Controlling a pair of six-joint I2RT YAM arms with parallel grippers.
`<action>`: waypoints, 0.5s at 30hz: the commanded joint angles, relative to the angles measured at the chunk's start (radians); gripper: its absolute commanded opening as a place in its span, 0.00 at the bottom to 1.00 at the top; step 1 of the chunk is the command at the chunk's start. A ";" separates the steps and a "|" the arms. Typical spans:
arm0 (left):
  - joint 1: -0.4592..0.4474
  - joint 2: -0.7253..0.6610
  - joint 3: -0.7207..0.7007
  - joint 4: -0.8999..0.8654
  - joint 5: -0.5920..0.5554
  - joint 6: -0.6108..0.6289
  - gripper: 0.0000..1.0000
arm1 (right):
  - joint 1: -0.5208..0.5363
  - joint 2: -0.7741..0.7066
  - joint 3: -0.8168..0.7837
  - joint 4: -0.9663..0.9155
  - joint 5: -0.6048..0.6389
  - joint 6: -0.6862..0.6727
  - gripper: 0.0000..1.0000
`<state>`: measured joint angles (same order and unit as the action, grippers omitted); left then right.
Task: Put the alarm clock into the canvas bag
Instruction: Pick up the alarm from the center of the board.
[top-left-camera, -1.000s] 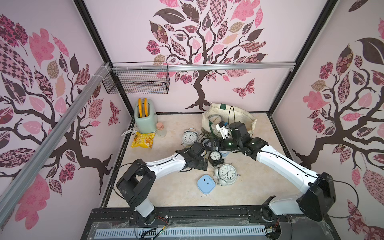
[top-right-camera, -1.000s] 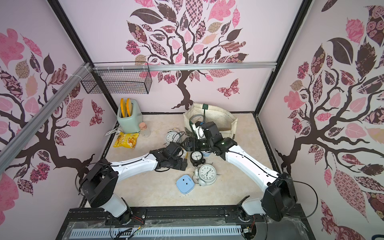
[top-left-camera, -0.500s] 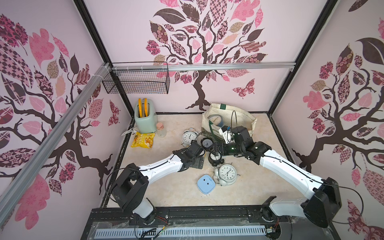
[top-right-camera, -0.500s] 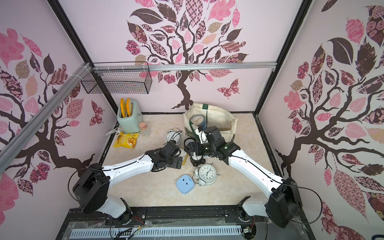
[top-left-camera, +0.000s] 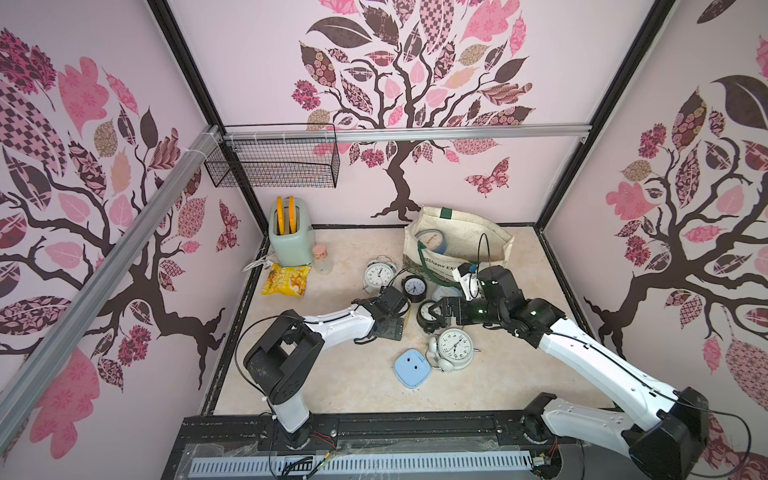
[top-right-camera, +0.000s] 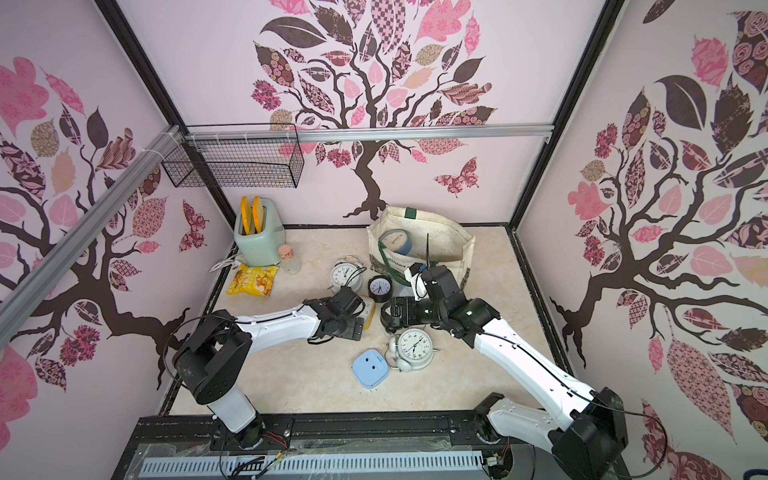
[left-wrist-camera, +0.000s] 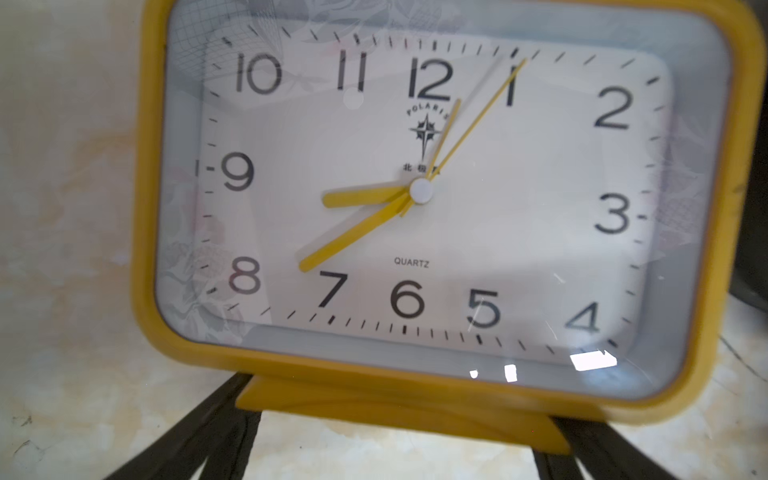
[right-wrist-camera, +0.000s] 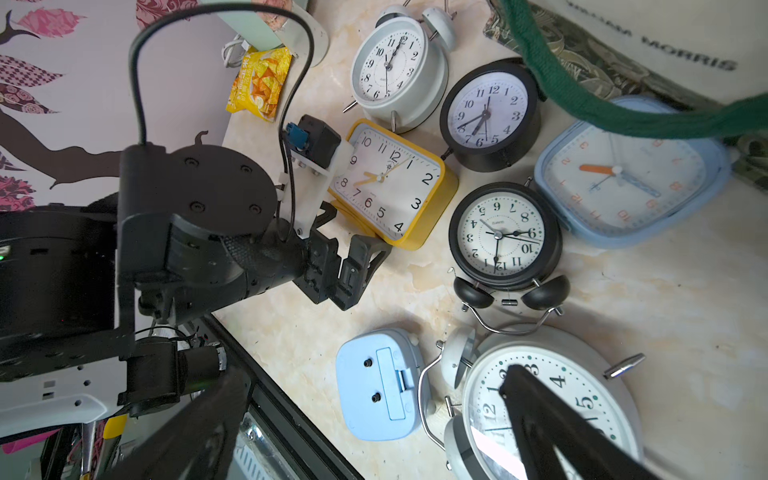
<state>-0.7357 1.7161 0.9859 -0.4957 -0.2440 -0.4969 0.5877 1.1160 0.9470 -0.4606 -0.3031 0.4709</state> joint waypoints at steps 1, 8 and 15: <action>0.027 0.016 0.016 0.052 -0.016 0.008 0.98 | -0.002 -0.011 0.026 -0.018 0.013 -0.003 1.00; 0.028 0.053 0.040 0.080 -0.012 0.060 0.95 | -0.002 0.010 0.020 0.007 -0.008 -0.001 1.00; 0.031 0.076 0.044 0.094 -0.041 0.017 0.90 | -0.002 0.030 0.029 0.014 -0.019 -0.002 1.00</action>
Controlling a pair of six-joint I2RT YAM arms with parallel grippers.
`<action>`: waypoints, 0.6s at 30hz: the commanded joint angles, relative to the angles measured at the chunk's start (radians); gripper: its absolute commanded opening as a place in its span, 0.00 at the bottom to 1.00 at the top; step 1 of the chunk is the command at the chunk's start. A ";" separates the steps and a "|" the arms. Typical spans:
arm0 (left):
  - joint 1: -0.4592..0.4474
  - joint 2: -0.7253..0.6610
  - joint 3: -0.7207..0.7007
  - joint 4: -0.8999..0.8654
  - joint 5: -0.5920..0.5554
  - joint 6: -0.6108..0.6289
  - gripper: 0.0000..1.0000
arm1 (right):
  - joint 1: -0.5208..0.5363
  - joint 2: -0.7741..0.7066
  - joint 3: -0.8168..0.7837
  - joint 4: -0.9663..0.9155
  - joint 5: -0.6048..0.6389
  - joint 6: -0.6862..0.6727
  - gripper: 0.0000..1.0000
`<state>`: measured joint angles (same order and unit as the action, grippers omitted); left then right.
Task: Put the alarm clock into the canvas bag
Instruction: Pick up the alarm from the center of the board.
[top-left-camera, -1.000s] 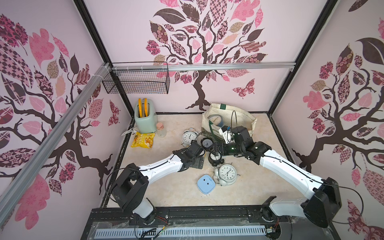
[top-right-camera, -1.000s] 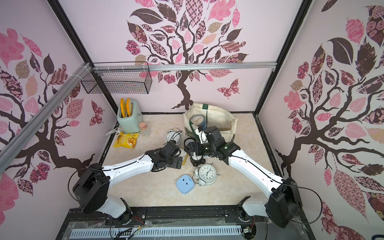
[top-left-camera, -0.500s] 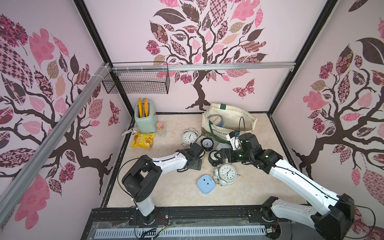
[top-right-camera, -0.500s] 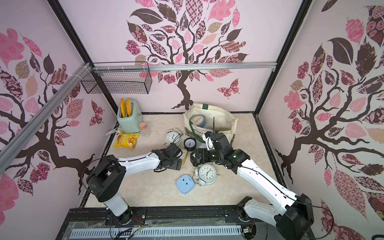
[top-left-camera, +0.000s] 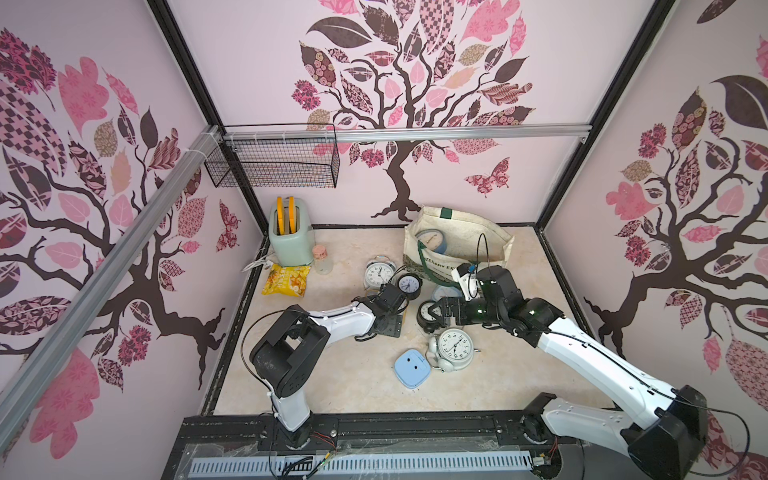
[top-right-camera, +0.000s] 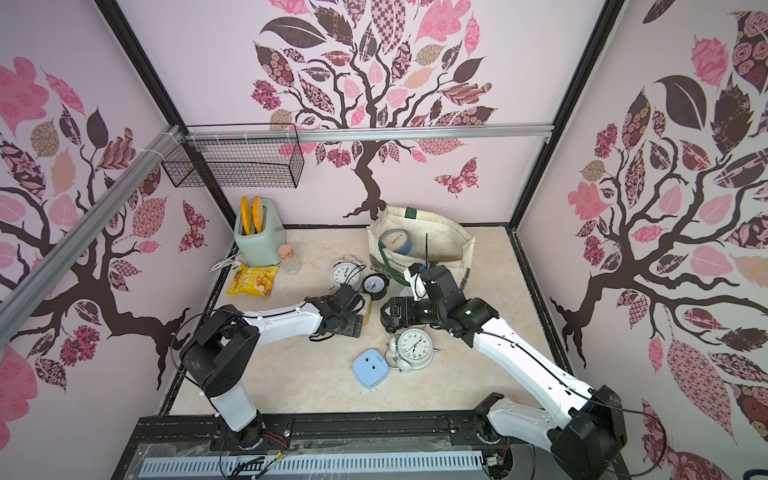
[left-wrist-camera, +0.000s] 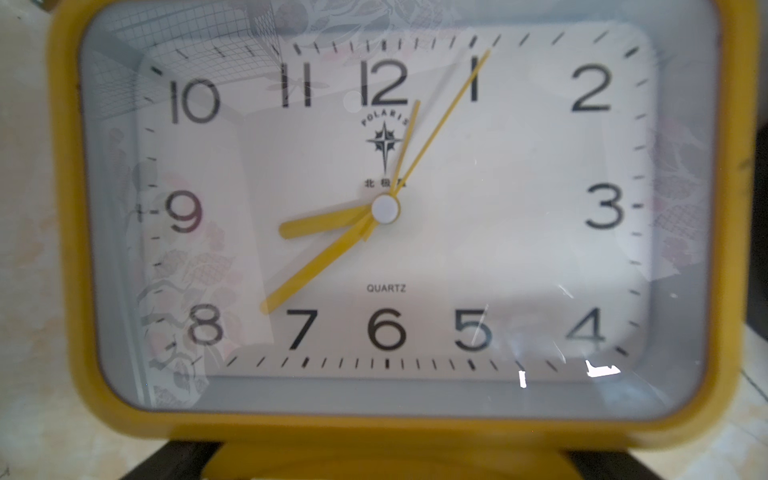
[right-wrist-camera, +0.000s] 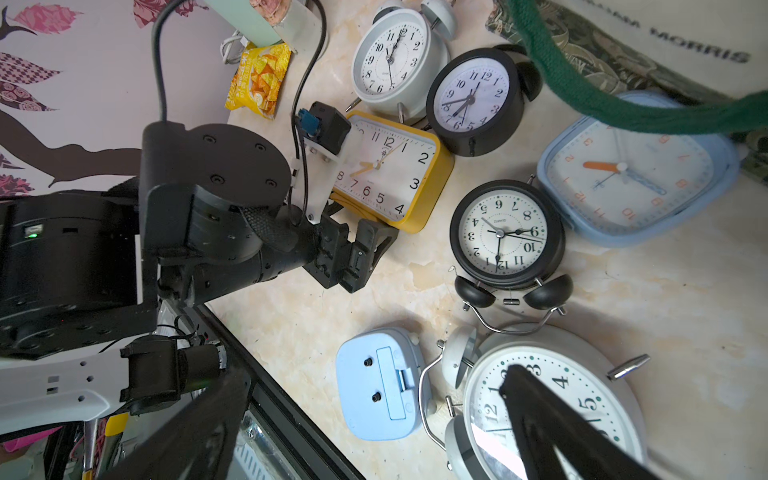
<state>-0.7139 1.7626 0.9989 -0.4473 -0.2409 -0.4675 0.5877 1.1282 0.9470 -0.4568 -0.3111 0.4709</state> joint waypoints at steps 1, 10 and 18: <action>0.009 0.028 0.029 0.048 -0.049 -0.020 0.89 | -0.002 0.019 0.029 0.010 -0.012 -0.003 1.00; 0.005 -0.091 -0.049 0.081 -0.097 -0.040 0.83 | -0.002 0.034 0.040 0.019 0.012 -0.013 1.00; -0.048 -0.296 -0.156 0.103 -0.122 -0.039 0.81 | -0.003 0.098 0.112 0.030 0.035 -0.023 1.00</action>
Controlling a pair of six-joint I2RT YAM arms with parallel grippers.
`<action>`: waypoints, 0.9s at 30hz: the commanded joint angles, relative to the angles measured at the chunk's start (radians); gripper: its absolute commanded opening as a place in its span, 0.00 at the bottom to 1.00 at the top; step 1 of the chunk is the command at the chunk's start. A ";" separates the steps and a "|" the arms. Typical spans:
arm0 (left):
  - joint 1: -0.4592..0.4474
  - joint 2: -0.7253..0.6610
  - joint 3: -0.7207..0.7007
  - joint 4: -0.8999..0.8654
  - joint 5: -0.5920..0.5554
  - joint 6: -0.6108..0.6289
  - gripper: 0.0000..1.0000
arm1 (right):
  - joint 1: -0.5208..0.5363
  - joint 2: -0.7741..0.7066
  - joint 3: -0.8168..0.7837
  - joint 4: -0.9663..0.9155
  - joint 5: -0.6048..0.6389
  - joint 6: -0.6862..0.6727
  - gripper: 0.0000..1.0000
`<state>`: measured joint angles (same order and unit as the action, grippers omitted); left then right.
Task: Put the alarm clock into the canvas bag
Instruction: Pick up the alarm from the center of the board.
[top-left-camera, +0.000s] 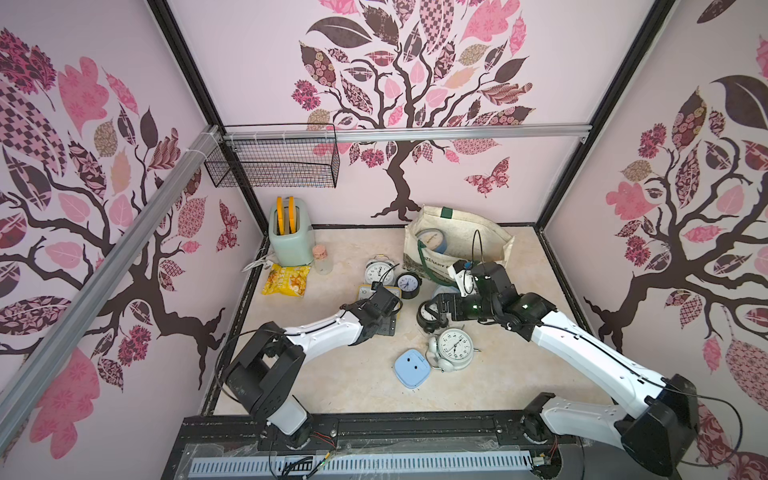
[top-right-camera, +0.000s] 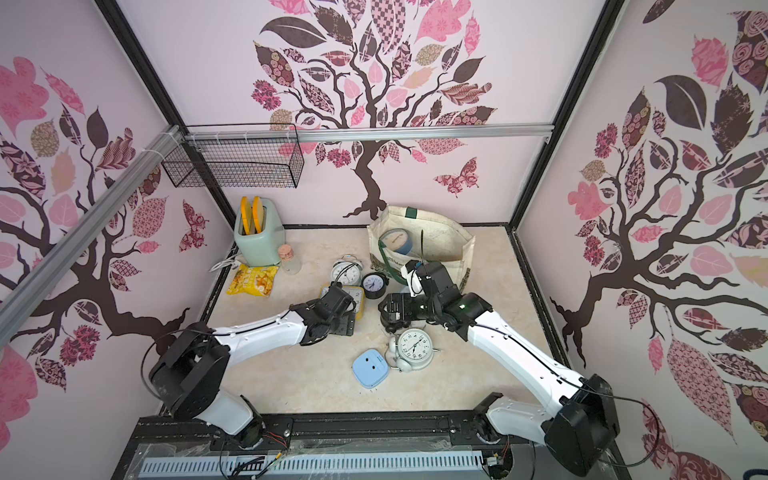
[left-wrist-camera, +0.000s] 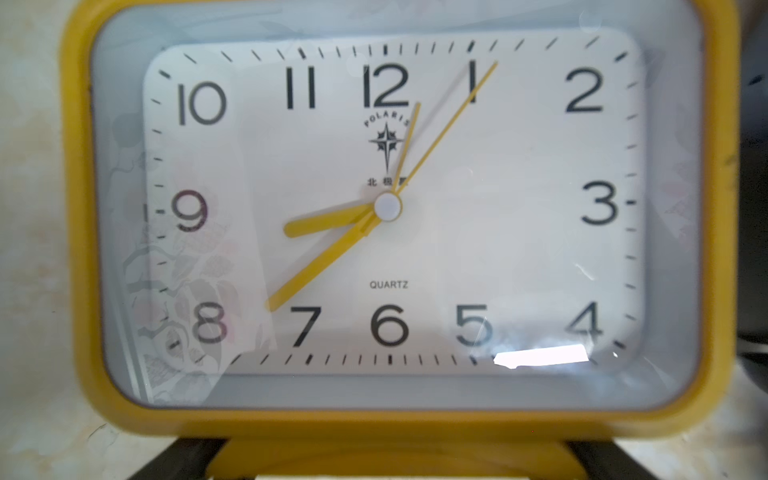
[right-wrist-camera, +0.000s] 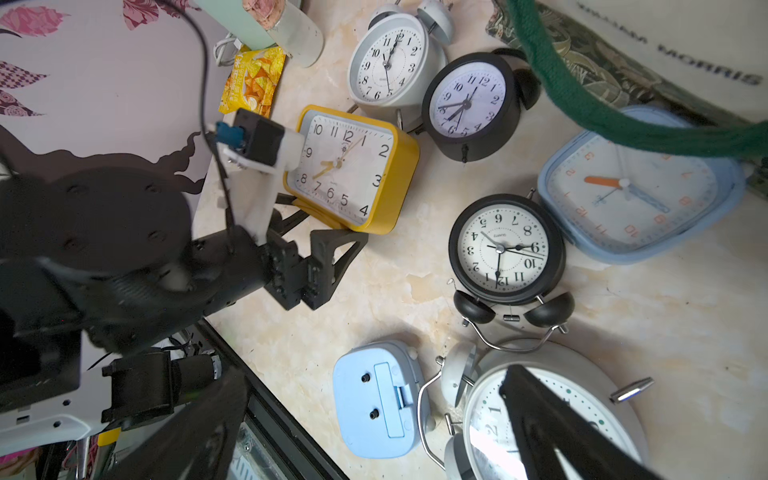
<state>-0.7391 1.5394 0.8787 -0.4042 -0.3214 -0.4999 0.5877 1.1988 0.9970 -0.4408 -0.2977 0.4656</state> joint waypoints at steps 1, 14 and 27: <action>-0.033 -0.103 -0.049 0.064 -0.046 -0.004 0.82 | -0.007 0.040 0.081 0.015 0.008 -0.016 1.00; -0.058 -0.380 -0.181 0.271 0.124 0.059 0.81 | -0.023 0.219 0.185 0.086 -0.161 0.062 1.00; -0.059 -0.417 -0.214 0.355 0.191 0.045 0.82 | 0.019 0.320 0.257 0.130 -0.187 0.098 0.85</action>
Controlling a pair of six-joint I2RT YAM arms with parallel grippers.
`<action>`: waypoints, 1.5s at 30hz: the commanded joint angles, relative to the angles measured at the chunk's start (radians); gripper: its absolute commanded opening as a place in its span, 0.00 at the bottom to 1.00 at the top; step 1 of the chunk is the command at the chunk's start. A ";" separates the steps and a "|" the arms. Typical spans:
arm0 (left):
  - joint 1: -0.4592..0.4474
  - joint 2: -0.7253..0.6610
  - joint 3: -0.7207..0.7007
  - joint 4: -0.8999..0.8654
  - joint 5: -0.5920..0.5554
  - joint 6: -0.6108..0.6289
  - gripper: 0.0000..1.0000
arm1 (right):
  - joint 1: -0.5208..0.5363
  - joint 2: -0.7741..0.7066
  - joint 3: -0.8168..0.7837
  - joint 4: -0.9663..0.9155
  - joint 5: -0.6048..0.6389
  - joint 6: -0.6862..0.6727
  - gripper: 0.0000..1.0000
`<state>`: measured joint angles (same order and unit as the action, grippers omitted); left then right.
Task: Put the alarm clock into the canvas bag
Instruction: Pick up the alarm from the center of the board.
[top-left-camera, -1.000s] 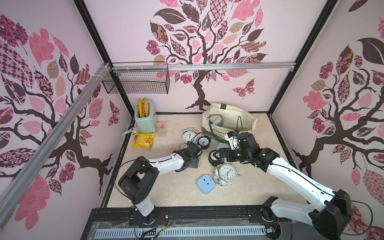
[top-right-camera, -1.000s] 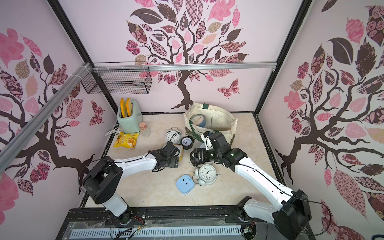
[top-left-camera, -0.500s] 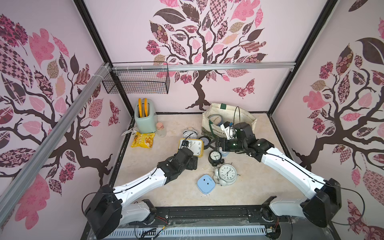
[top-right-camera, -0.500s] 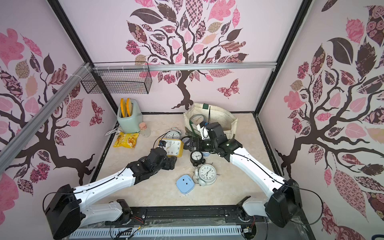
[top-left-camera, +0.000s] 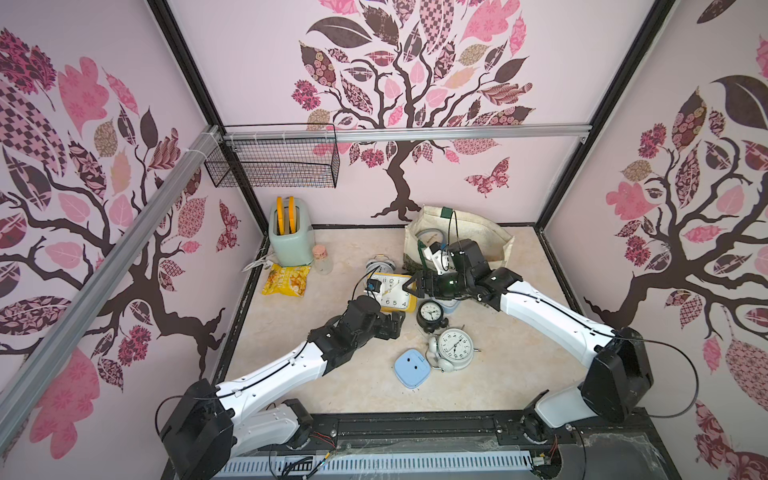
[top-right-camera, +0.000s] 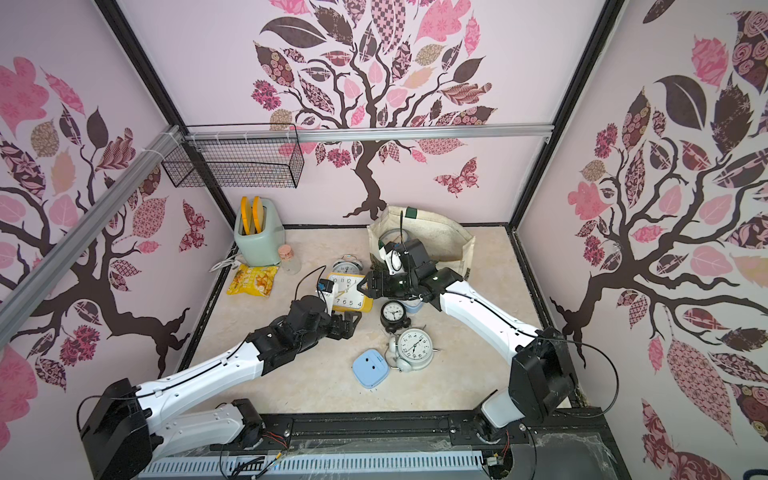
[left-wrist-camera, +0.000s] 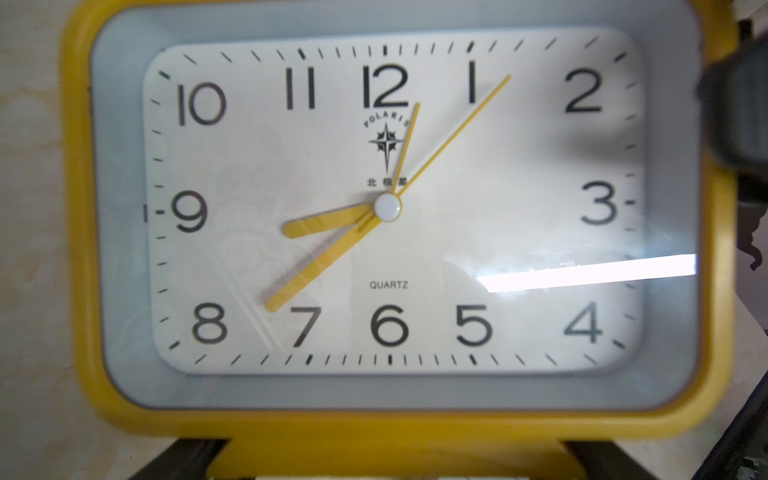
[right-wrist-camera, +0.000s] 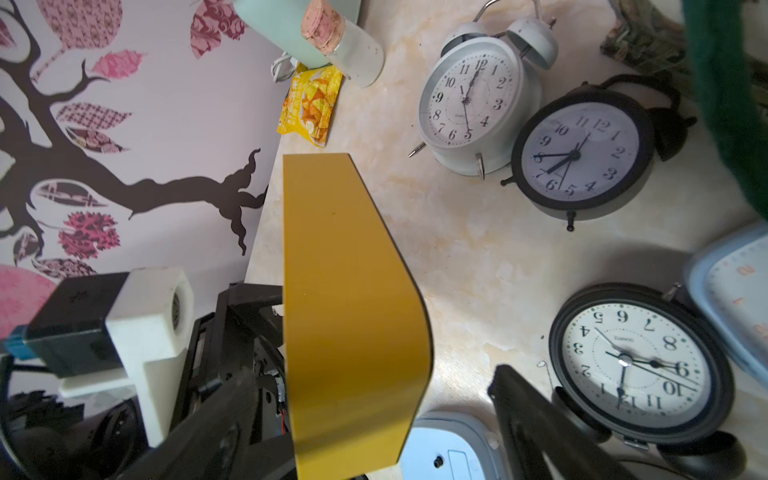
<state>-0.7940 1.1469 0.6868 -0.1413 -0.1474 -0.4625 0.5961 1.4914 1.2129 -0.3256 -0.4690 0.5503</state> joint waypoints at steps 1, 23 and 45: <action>-0.004 -0.024 -0.023 0.094 0.021 0.006 0.82 | 0.012 0.029 0.041 0.015 -0.017 0.017 0.80; -0.005 -0.021 -0.020 0.123 0.051 -0.003 0.83 | 0.033 -0.003 -0.001 0.046 0.012 0.039 0.39; -0.006 -0.328 0.078 -0.131 -0.108 0.264 0.98 | -0.453 -0.010 0.358 -0.064 0.132 0.016 0.20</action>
<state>-0.7975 0.8257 0.8112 -0.2222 -0.2245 -0.2317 0.2089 1.4967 1.5230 -0.3813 -0.3393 0.5686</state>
